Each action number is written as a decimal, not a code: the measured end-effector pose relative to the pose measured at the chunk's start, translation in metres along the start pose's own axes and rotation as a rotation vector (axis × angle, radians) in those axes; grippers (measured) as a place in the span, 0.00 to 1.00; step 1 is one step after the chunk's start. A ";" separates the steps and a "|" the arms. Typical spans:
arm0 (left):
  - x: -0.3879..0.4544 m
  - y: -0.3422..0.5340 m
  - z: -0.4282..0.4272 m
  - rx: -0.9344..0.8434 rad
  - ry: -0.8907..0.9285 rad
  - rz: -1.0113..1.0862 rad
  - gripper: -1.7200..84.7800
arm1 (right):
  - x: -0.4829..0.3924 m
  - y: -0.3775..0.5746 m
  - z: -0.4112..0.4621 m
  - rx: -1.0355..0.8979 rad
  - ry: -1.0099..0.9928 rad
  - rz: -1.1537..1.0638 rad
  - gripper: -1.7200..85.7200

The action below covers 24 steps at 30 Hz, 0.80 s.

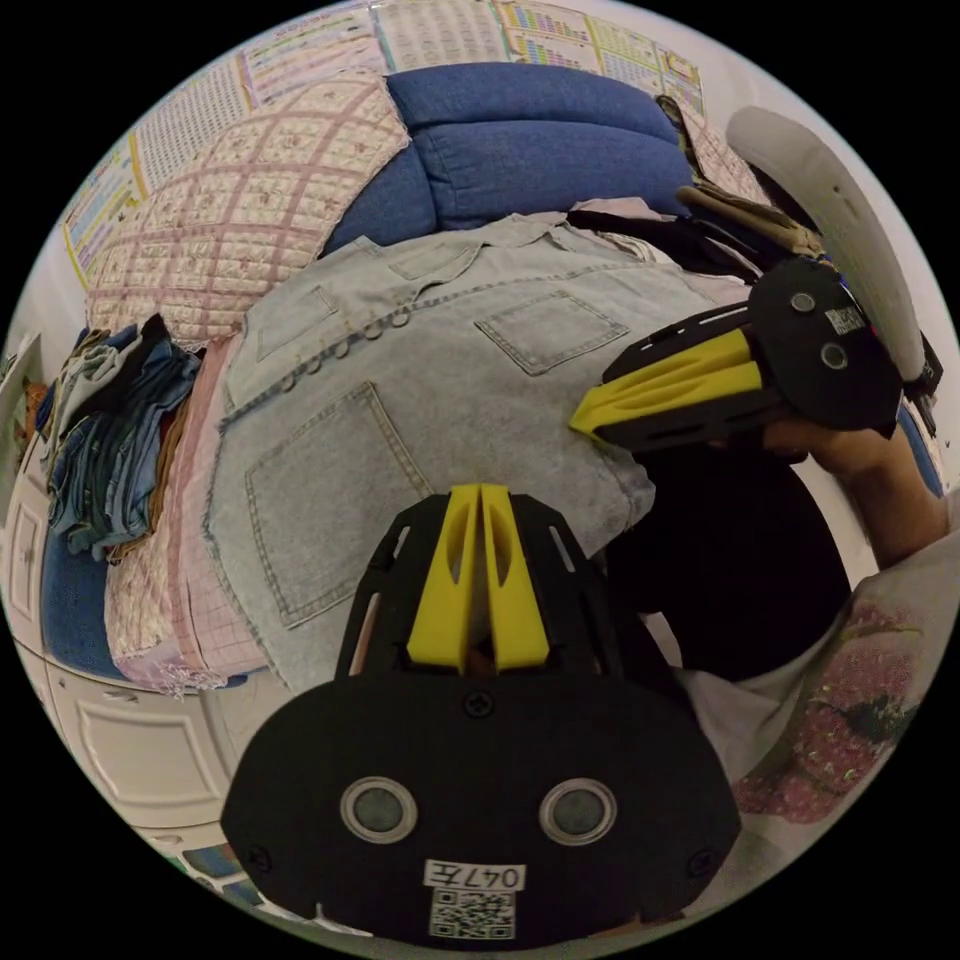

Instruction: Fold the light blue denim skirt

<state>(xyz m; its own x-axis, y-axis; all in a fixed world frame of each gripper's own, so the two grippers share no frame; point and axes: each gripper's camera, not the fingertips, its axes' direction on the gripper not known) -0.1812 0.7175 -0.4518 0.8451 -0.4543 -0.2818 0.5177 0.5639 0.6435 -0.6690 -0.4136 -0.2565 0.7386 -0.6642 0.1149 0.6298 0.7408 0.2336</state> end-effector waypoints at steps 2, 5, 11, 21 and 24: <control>-0.009 0.003 0.001 0.008 0.007 -0.007 0.01 | -0.003 -0.009 0.008 0.000 0.012 -0.006 0.01; -0.014 0.008 0.000 0.034 -0.017 0.001 0.01 | -0.003 -0.019 0.017 0.000 0.012 -0.010 0.01; -0.024 0.010 0.001 0.031 -0.048 0.018 0.01 | 0.010 -0.034 0.035 0.001 -0.063 0.024 0.01; -0.044 0.012 -0.002 0.036 -0.040 0.014 0.01 | 0.018 -0.049 0.059 0.005 -0.137 0.052 0.01; -0.048 0.012 -0.003 0.037 -0.040 0.014 0.01 | 0.012 -0.053 0.064 0.003 -0.115 0.042 0.01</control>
<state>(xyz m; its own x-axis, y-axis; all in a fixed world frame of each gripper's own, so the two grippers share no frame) -0.2155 0.7482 -0.4331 0.8456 -0.4745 -0.2445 0.5003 0.5450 0.6728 -0.7089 -0.4671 -0.2061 0.7317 -0.6400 0.2346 0.5982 0.7679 0.2291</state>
